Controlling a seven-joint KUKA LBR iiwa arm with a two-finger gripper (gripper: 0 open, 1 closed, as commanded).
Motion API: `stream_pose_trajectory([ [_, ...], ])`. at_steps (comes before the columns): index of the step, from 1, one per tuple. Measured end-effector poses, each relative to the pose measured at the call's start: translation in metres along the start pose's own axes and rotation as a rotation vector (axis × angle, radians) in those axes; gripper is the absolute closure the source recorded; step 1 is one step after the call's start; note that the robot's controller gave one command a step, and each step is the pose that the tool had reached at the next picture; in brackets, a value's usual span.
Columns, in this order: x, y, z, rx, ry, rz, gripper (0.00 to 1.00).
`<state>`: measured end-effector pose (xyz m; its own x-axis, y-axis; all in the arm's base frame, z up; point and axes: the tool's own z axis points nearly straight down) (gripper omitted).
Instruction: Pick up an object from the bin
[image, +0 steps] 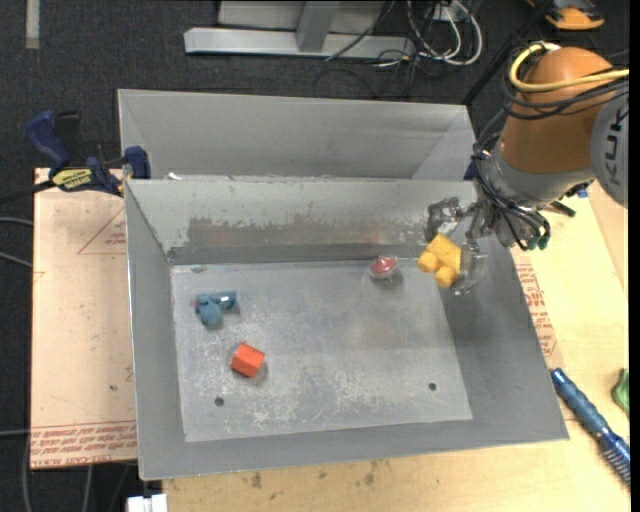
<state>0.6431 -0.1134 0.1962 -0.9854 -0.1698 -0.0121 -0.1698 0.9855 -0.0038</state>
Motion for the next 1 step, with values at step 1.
stream_pose_trajectory([
  [1, -0.0013, 0.0148, -0.0963, -0.001, -0.001, 0.068, 1.0],
])
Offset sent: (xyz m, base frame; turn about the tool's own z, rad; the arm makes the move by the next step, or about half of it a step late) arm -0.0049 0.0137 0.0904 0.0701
